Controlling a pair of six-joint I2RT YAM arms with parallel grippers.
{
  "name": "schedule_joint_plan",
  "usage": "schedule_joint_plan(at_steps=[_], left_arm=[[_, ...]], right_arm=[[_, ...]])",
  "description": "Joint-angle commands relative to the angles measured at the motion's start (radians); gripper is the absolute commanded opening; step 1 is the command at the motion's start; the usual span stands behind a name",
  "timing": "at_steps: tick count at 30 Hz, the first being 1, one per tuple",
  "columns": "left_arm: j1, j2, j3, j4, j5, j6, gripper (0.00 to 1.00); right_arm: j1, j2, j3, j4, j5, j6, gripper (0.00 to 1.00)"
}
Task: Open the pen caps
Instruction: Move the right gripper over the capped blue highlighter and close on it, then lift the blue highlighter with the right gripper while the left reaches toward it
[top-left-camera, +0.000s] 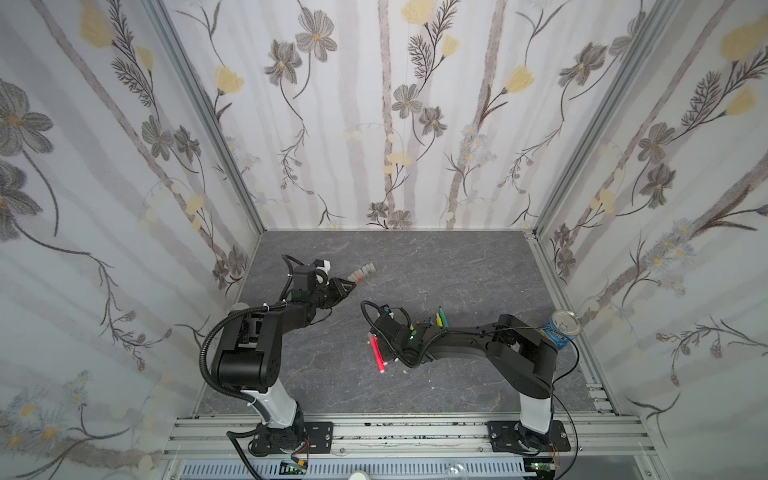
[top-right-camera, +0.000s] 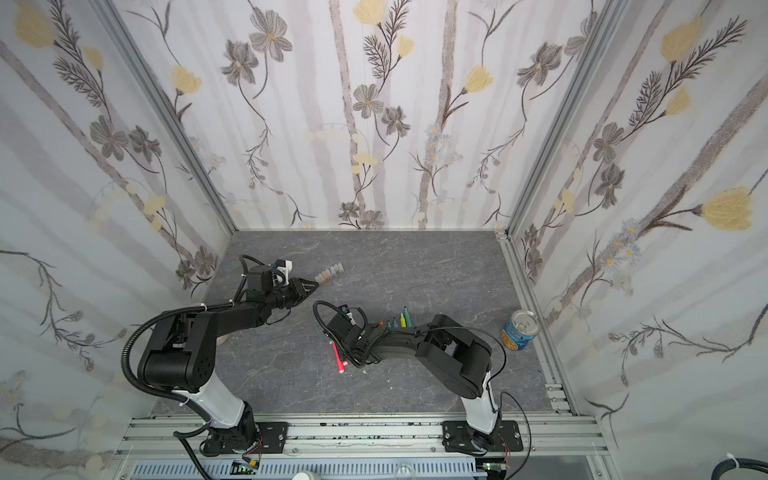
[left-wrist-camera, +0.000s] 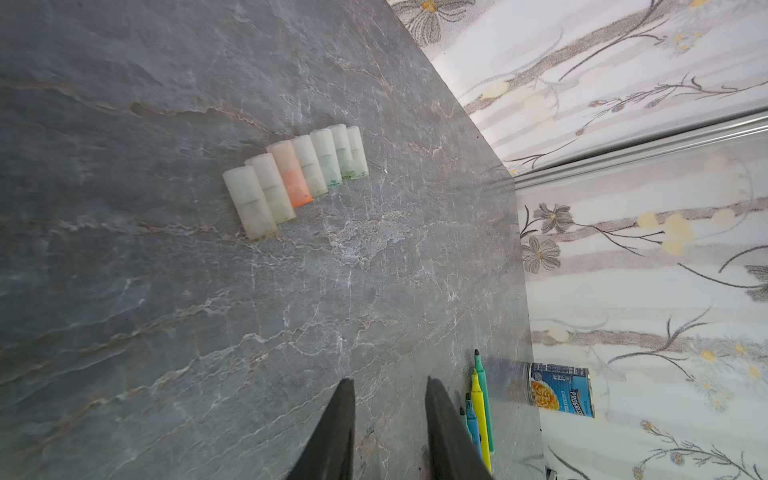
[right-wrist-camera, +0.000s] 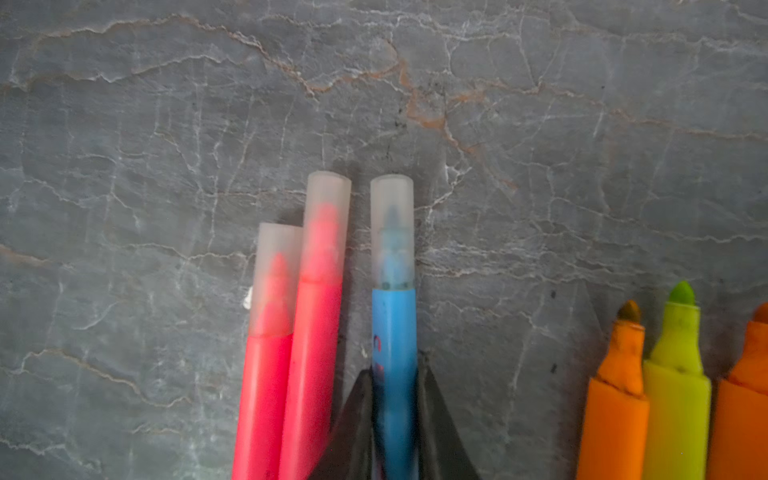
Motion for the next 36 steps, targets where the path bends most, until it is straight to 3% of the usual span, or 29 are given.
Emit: schedule_joint_plan(at_steps=[1, 8, 16, 20, 24, 36], left_arm=[[-0.002, -0.022, 0.011, 0.004, 0.014, 0.014, 0.29], [-0.008, -0.063, 0.029, -0.052, 0.025, 0.055, 0.29], [-0.049, -0.054, 0.018, 0.059, 0.116, -0.002, 0.30], [-0.125, -0.062, -0.011, 0.168, 0.099, -0.091, 0.30], [-0.220, -0.066, 0.017, 0.109, 0.046, -0.075, 0.32], [-0.427, -0.064, -0.012, 0.151, -0.073, -0.179, 0.37]], right_arm=[[0.003, 0.011, -0.001, -0.069, -0.022, 0.026, 0.12], [-0.015, -0.037, 0.005, -0.065, -0.016, 0.015, 0.01], [-0.087, -0.239, -0.069, -0.006, -0.038, -0.022, 0.00], [-0.157, -0.335, -0.152, 0.054, -0.107, -0.033, 0.00], [-0.212, -0.408, -0.199, 0.080, -0.152, -0.048, 0.00], [-0.259, -0.489, -0.254, 0.126, -0.212, -0.087, 0.00]])
